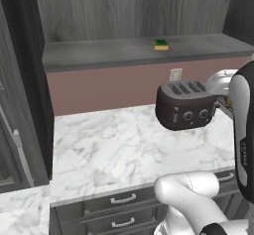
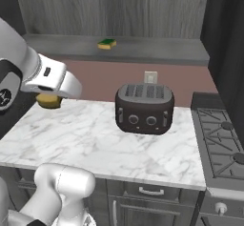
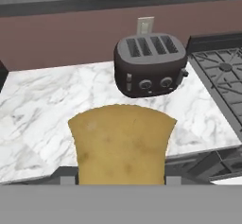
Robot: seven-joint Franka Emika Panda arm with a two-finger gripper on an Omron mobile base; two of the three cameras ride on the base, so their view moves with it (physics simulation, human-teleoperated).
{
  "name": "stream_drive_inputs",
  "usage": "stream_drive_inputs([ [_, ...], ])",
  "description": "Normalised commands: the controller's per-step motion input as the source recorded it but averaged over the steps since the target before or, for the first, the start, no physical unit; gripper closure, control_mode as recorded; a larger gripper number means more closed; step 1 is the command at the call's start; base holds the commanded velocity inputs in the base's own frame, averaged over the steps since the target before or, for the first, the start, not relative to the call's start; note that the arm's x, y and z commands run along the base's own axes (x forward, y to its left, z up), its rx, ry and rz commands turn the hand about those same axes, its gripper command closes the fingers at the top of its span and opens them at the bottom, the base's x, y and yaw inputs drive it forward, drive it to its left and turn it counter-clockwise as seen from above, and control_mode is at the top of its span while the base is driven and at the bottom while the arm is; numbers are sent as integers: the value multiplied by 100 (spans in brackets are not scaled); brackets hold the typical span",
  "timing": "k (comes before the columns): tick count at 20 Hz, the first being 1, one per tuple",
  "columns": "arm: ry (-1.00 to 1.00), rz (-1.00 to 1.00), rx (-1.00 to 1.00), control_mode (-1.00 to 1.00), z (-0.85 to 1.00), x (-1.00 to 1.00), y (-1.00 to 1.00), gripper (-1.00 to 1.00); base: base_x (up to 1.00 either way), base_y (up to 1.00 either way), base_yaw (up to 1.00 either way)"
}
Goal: Pick up the sponge and sponge from the sink, and place them back in the cabinet, and close the cabinet doors.
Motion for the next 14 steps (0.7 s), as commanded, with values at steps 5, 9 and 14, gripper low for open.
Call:
stream_drive_inputs([
  [5, -16, 0, 0, -100, 44, 0, -10, 100, 0, 0, 0],
  [9, -13, 0, 0, -100, 19, 15, -12, 100, 0, 0, 0],
  [14, -3, 0, 0, -100, 6, 41, -20, 100, 0, 0, 0],
])
